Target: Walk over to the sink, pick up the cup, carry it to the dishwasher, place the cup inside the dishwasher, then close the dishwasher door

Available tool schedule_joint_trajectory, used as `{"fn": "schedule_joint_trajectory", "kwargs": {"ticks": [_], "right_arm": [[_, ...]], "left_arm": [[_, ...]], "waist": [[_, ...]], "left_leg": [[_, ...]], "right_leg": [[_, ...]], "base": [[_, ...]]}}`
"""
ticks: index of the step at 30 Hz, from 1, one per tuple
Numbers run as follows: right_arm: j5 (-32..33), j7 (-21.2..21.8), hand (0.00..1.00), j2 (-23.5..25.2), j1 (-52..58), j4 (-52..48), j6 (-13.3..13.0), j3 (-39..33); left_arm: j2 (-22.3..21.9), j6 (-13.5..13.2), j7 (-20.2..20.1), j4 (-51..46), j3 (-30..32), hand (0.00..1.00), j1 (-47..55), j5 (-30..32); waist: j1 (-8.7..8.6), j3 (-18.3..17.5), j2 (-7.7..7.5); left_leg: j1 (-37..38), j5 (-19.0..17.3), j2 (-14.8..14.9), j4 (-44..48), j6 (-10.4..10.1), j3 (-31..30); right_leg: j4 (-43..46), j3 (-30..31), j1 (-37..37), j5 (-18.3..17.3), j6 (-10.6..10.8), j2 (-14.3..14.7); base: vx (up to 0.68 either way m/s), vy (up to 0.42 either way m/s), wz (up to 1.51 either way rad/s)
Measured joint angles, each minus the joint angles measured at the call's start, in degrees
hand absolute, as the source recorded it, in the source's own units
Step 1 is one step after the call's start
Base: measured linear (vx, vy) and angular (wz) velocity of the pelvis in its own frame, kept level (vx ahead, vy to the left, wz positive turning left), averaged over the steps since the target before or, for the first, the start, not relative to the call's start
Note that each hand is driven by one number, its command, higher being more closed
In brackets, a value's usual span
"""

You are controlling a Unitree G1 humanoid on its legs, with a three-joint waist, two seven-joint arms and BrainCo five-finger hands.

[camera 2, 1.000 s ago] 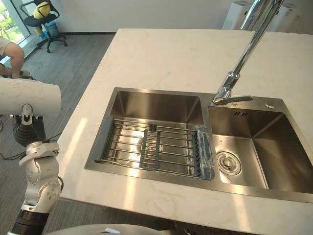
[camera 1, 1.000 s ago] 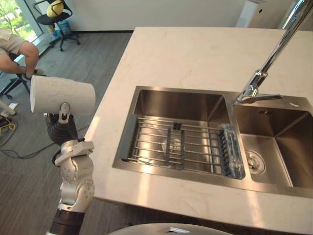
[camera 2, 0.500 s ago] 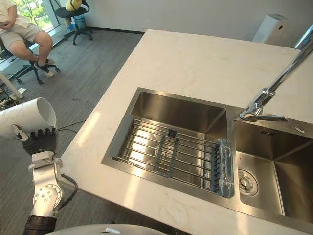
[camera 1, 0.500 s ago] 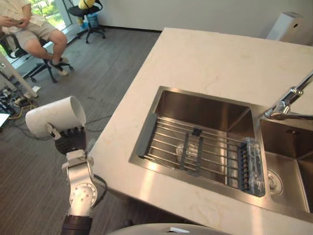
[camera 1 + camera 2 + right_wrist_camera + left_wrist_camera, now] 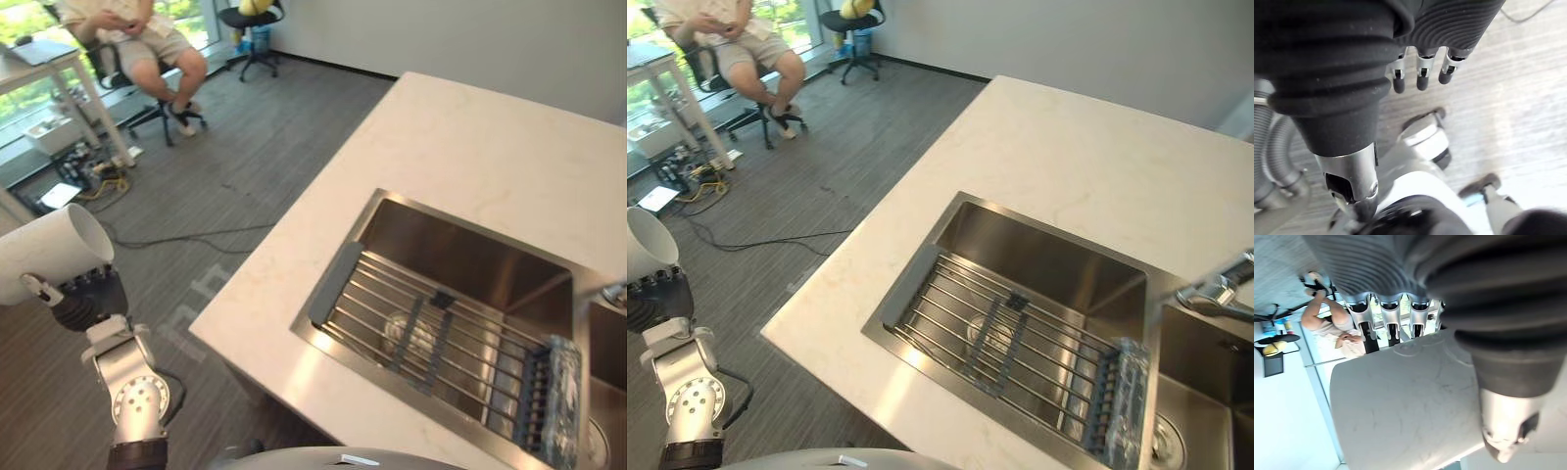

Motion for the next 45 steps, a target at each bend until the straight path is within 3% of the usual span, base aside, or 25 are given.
{"fn": "schedule_joint_trajectory", "kwargs": {"ticks": [5,7,8,9,12,13,15,16,17,18,19,20,21,22,23,24,27,32,33,36,37,39,40,43,45], "right_arm": [[-0.1,1.9,0.00,1.2,0.1,2.5,0.5,3.9],[0.1,2.4,0.00,1.4,0.1,2.6,0.9,4.0],[0.9,3.3,0.00,1.4,0.3,2.6,1.0,3.9],[1.4,3.8,0.00,0.9,0.7,2.8,1.2,3.9],[2.8,3.5,0.00,1.0,0.6,2.9,1.5,3.4],[3.4,3.6,0.00,1.3,0.0,3.3,1.6,1.0],[3.4,3.6,0.00,0.4,-0.3,3.3,1.5,1.0],[3.0,3.5,0.00,-1.8,-2.2,2.9,1.5,1.0],[2.0,3.6,0.00,-3.2,-2.4,2.4,1.4,1.0],[1.4,3.7,0.00,-5.2,-2.3,1.7,1.3,0.5],[0.8,3.7,0.00,-5.1,-3.2,1.7,1.2,-0.8],[-0.1,4.0,0.00,-4.5,-5.1,2.0,1.3,-2.0],[-1.2,4.6,0.00,-3.3,-5.7,1.6,0.7,-3.7],[-1.3,5.0,0.00,-2.5,-5.5,1.7,0.2,-4.6],[-2.7,5.7,0.00,-4.3,-5.1,2.1,-0.1,-5.3],[-4.4,6.1,0.00,-5.5,-5.5,2.5,0.0,-5.6],[-6.5,6.3,0.00,-5.6,-4.9,2.5,-2.2,-6.5],[-2.4,6.1,0.00,-4.9,-5.5,2.0,-2.5,-4.2],[-0.5,6.2,0.00,-5.1,-5.3,1.1,-2.3,-3.8],[2.8,5.8,0.00,-5.1,-3.2,-0.8,-2.2,-3.6],[4.2,5.8,0.00,-4.3,-2.2,-1.1,-2.2,-2.9],[5.9,5.9,0.00,-3.0,-2.1,-1.2,-2.3,-2.3],[6.0,5.7,0.00,-2.1,-2.4,-1.9,-2.3,-2.0],[5.0,4.7,0.00,-2.0,-2.8,-1.8,-1.8,0.2],[3.6,4.3,0.00,-1.9,-3.7,-1.7,-0.8,0.5]], "left_arm": [[0.0,1.0,-2.0,-0.1,0.8,1.00,-0.1,-1.8],[-0.4,4.1,-3.2,0.0,0.7,1.00,0.6,-2.1],[-0.5,5.5,-4.3,-0.1,0.6,1.00,0.9,-2.0],[-0.7,7.1,-5.6,-0.3,1.2,1.00,1.3,-2.0],[-0.3,10.5,-7.7,1.7,3.3,1.00,0.4,-2.0],[-0.3,12.8,-8.8,4.2,3.2,1.00,-1.9,-2.0],[-0.1,13.4,-9.1,4.5,2.1,1.00,-3.0,-2.0],[0.1,13.2,-9.6,4.3,0.5,1.00,-3.9,-2.0],[0.1,13.0,-9.6,4.3,-0.6,1.00,-4.6,-2.0],[0.0,13.0,-10.0,4.3,-2.3,1.00,-5.6,-2.0],[0.4,13.1,-10.1,4.8,-3.1,1.00,-6.9,-2.0],[1.1,13.2,-9.8,6.8,-4.7,1.00,-8.5,-2.1],[0.6,13.3,-9.0,6.6,-5.7,1.00,-9.7,-2.1],[1.1,13.2,-8.8,6.0,-6.8,1.00,-10.7,-2.1],[0.3,13.1,-8.1,5.7,-9.5,1.00,-11.9,-2.1],[1.0,13.3,-7.2,5.9,-11.7,1.00,-12.3,-2.0],[1.1,13.5,-3.8,5.7,-16.5,1.00,-14.1,-1.0],[1.2,13.4,1.2,5.7,-23.0,1.00,-16.7,-0.3],[0.8,13.3,1.9,5.8,-25.2,1.00,-17.2,0.4],[0.4,13.3,2.3,7.6,-31.1,1.00,-17.9,1.0],[0.1,13.0,1.7,10.0,-33.4,1.00,-18.4,1.3],[0.0,12.1,-0.2,13.2,-34.0,1.00,-18.7,1.3],[0.5,10.6,-1.1,15.2,-33.9,1.00,-18.6,1.3],[1.9,9.5,-1.2,15.5,-33.6,1.00,-18.3,1.4],[2.9,7.8,-1.2,14.2,-32.6,1.00,-18.4,2.6]], "waist": [[1.49,0.1,-0.43],[0.89,1.0,0.76],[0.73,1.4,1.46],[0.63,1.9,3.19],[-1.22,2.1,4.32],[-2.62,2.7,3.80],[-3.20,2.8,4.09],[-3.51,2.7,3.78],[-3.49,2.6,4.68],[-3.38,2.2,7.18],[-4.35,2.6,7.58],[-6.29,2.5,6.56],[-7.08,2.3,4.52],[-6.93,2.4,2.84],[-7.35,3.0,5.44],[-7.08,3.4,5.50],[-6.84,2.2,6.95],[-6.58,2.2,4.35],[-6.76,2.3,4.22],[-7.83,2.5,3.66],[-8.25,2.4,4.27],[-8.22,2.4,3.58],[-7.58,2.4,2.71],[-7.29,1.8,1.62],[-6.18,1.1,0.66]], "left_leg": [[-3.9,2.4,-0.3,2.5,-1.7,-0.3],[-5.2,5.0,0.1,3.8,-3.1,0.2],[-5.7,6.4,0.6,2.6,-3.3,1.8],[-5.8,5.5,3.2,0.5,-1.7,6.1],[-8.9,4.9,8.3,-1.8,-1.3,18.3],[-10.3,5.2,10.9,-3.1,1.1,31.0],[-12.0,6.3,11.8,0.7,4.3,37.3],[-12.8,5.5,14.5,12.9,6.7,42.3],[-11.5,2.3,18.0,18.5,5.7,43.6],[-8.4,-1.3,21.6,17.1,3.2,45.4],[-7.9,-1.2,20.8,15.4,0.6,45.8],[-6.8,2.6,15.5,6.6,0.8,45.0],[-3.5,2.9,14.4,0.6,1.9,51.9],[-2.8,2.2,14.3,4.0,4.0,54.1],[0.3,1.9,16.4,5.0,1.2,54.8],[1.5,3.1,13.9,3.5,2.3,55.7],[1.8,4.1,10.3,-1.5,3.7,54.6],[1.6,6.5,5.7,-8.6,4.3,50.7],[1.7,6.5,4.2,-10.4,4.5,48.6],[2.1,6.5,2.1,-10.0,6.3,41.2],[2.5,6.1,2.6,-9.3,7.1,36.3],[1.6,5.1,2.8,-8.2,7.1,32.2],[1.7,5.3,2.5,-8.2,6.9,30.3],[2.1,5.1,1.9,-8.1,6.1,28.8],[2.7,4.6,1.0,-8.0,5.4,28.8]], "right_leg": [[-3.7,2.4,1.2,-0.3,0.2,1.5],[-6.9,4.0,4.2,-0.4,0.4,4.3],[-6.7,3.2,5.0,-0.5,0.2,5.1],[-6.6,0.9,5.8,-0.8,0.3,6.6],[-7.7,-2.7,5.5,0.3,-1.5,8.0],[-8.6,-8.2,4.9,2.6,-2.1,5.4],[-8.2,-11.7,3.7,3.8,-1.9,2.7],[-6.2,-13.0,1.5,4.3,-1.9,-1.1],[-5.0,-13.4,0.9,4.3,-1.7,-1.9],[-1.8,-13.7,0.2,3.2,0.0,-1.2],[0.6,-13.4,-0.7,1.7,1.8,-2.3],[3.5,-12.1,-3.4,-0.7,1.3,-2.0],[0.6,-14.1,-3.7,-0.3,-1.0,0.1],[-0.8,-14.4,-3.6,0.6,-2.5,-0.1],[0.1,-15.8,-2.0,0.8,-1.8,0.2],[0.1,-15.6,-1.4,0.9,-1.0,-1.5],[-3.1,-18.0,1.3,4.1,1.5,-2.4],[-2.6,-22.4,2.1,4.9,2.4,-5.5],[1.5,-20.9,1.2,4.6,2.3,-7.0],[13.0,-8.1,-2.5,7.3,-5.9,-8.0],[17.3,0.7,-4.8,4.6,-5.0,-4.8],[13.1,6.7,-6.2,-1.4,-1.8,-0.3],[8.8,9.0,-7.6,-1.9,-1.2,1.6],[1.9,9.3,-7.3,0.7,-0.6,2.8],[-3.6,9.3,-6.8,5.4,-1.3,2.9]], "base": [[-0.05,-0.043,0.62],[-0.20,-0.053,0.95],[-0.28,-0.031,1.01],[-0.35,-0.048,1.05],[-0.36,-0.001,1.53],[-0.25,0.132,1.76],[-0.21,0.220,1.29],[-0.22,0.288,0.72],[-0.16,0.215,0.53],[-0.09,0.143,0.51],[-0.13,0.193,0.89],[-0.09,0.198,1.20],[-0.06,0.165,1.12],[0.04,0.042,1.07],[0.01,0.088,0.71],[-0.02,0.131,0.55],[0.03,0.166,0.39],[0.01,0.099,0.52],[-0.01,0.139,1.07],[0.09,0.081,1.30],[0.15,0.007,1.40],[0.15,0.004,1.40],[0.14,0.003,1.08],[0.10,-0.019,0.51],[0.17,-0.113,0.08]]}}
